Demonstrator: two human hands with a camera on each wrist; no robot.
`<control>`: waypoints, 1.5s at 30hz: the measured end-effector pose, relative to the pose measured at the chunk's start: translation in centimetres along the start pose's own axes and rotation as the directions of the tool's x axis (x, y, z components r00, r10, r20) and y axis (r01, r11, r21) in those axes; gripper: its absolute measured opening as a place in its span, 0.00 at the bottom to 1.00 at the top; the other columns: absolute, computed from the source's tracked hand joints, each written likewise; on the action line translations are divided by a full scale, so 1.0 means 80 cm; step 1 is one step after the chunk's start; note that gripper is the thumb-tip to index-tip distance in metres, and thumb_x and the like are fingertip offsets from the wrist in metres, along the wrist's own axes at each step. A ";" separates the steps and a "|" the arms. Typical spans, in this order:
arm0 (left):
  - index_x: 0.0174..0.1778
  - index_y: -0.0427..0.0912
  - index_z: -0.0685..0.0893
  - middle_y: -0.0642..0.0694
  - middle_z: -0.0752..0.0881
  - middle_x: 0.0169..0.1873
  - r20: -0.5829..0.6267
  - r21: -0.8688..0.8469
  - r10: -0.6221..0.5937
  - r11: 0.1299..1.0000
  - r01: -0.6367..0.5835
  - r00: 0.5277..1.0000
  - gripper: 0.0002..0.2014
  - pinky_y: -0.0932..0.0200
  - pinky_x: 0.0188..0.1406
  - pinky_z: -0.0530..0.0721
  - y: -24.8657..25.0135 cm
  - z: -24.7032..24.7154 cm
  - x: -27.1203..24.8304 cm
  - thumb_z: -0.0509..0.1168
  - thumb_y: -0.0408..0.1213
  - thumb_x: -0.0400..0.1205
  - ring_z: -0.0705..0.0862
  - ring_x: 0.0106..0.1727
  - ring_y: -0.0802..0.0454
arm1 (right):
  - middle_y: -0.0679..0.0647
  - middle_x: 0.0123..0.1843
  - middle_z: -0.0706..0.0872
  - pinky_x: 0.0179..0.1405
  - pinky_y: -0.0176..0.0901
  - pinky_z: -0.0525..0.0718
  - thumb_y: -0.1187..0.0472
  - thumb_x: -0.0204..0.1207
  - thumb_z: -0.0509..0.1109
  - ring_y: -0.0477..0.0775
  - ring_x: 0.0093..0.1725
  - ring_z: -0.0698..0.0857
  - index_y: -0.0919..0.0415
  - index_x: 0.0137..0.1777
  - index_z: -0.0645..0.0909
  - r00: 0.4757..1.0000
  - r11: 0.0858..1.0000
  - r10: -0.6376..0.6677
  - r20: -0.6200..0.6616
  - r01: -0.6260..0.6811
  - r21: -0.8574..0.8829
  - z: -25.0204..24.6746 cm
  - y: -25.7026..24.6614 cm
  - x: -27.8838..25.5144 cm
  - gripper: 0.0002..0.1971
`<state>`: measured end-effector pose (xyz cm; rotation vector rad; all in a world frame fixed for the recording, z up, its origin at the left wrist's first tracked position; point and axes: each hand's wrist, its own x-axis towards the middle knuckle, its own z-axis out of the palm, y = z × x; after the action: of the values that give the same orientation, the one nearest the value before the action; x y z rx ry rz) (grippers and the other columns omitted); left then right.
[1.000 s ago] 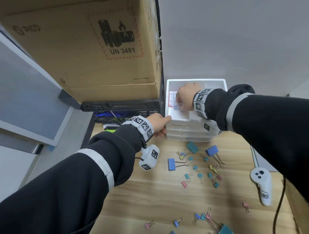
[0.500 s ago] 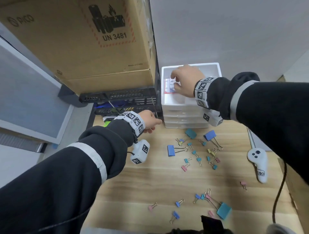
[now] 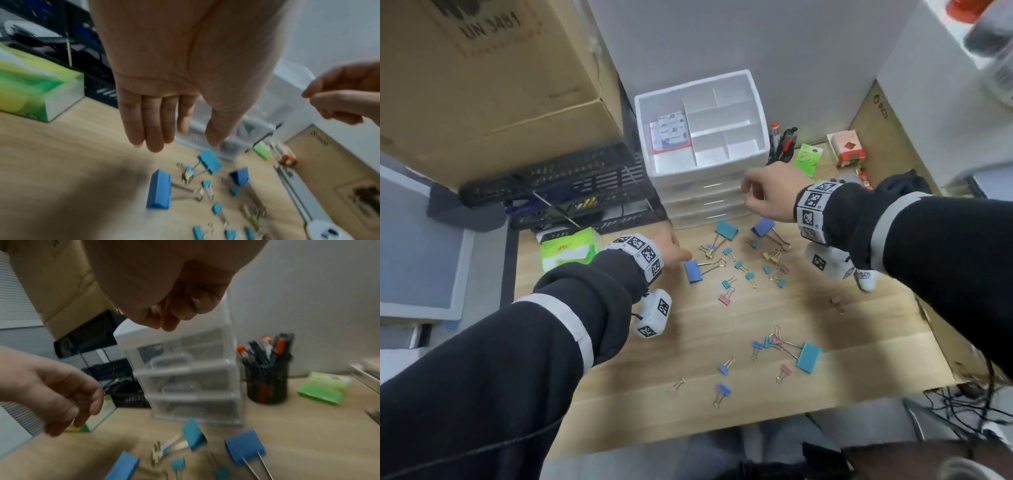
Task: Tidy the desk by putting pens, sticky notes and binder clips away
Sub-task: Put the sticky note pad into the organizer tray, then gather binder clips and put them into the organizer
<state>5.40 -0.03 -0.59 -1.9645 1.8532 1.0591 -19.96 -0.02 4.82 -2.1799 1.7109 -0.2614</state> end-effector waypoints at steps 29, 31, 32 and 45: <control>0.78 0.46 0.69 0.39 0.69 0.69 0.058 0.447 0.363 0.823 -0.350 0.930 0.33 0.48 0.50 0.86 0.072 0.099 0.119 0.70 0.38 0.76 0.83 0.50 0.40 | 0.56 0.53 0.77 0.44 0.48 0.87 0.55 0.62 0.82 0.55 0.47 0.83 0.58 0.59 0.70 0.603 0.914 0.358 0.713 -0.067 -0.401 0.188 0.045 -0.170 0.29; 0.77 0.45 0.70 0.40 0.71 0.64 0.046 0.442 0.369 0.826 -0.350 0.928 0.31 0.50 0.45 0.85 0.076 0.102 0.122 0.69 0.38 0.76 0.82 0.46 0.41 | 0.56 0.52 0.76 0.42 0.47 0.85 0.56 0.67 0.77 0.55 0.45 0.81 0.57 0.55 0.70 0.638 0.928 0.335 0.694 -0.094 -0.361 0.189 0.052 -0.175 0.22; 0.75 0.44 0.71 0.40 0.72 0.63 0.040 0.440 0.367 0.829 -0.346 0.930 0.29 0.51 0.43 0.84 0.078 0.102 0.123 0.69 0.38 0.77 0.82 0.45 0.41 | 0.55 0.52 0.76 0.43 0.47 0.85 0.56 0.68 0.76 0.55 0.45 0.81 0.57 0.54 0.70 0.645 0.933 0.324 0.692 -0.099 -0.345 0.189 0.054 -0.176 0.21; 0.69 0.41 0.71 0.43 0.81 0.41 0.046 0.510 0.392 0.782 -0.359 0.919 0.23 0.53 0.30 0.76 0.107 0.097 0.132 0.65 0.30 0.78 0.81 0.36 0.44 | 0.53 0.50 0.86 0.28 0.38 0.73 0.53 0.59 0.78 0.50 0.33 0.78 0.51 0.36 0.76 0.500 0.924 0.318 0.806 -0.354 -0.145 0.152 0.099 -0.167 0.12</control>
<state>-5.98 -4.76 -10.27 -1.3644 2.3254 0.4971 -26.09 13.20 -8.45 -1.4457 1.4466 0.7319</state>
